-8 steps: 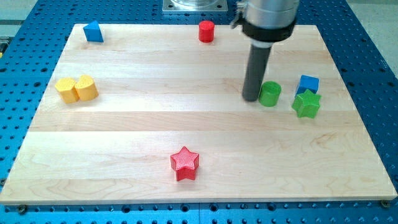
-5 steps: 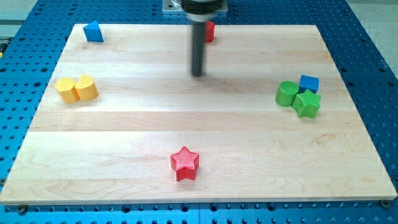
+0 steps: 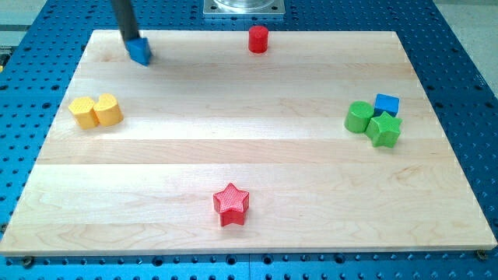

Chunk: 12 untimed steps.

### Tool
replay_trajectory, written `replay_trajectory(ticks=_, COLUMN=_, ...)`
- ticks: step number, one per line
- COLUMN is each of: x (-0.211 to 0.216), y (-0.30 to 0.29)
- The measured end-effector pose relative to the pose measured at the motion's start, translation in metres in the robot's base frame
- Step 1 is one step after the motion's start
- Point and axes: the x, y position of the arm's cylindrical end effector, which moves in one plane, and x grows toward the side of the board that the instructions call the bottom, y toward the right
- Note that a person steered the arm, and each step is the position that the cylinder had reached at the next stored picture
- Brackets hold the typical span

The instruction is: Push the triangle into the green blocks

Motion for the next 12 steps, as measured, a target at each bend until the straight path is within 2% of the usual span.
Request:
replay_trajectory(ticks=1, x=0.072, y=0.014)
replay_trajectory(ticks=2, x=0.089, y=0.034)
replay_trajectory(ticks=3, x=0.074, y=0.076)
replay_trajectory(ticks=4, x=0.055, y=0.081)
replay_trajectory(ticks=6, x=0.077, y=0.221)
replay_trajectory(ticks=7, x=0.077, y=0.246)
replay_trajectory(ticks=8, x=0.127, y=0.303)
replay_trajectory(ticks=9, x=0.104, y=0.265)
replay_trajectory(ticks=10, x=0.153, y=0.252)
replay_trajectory(ticks=11, x=0.155, y=0.307)
replay_trajectory(ticks=12, x=0.149, y=0.336)
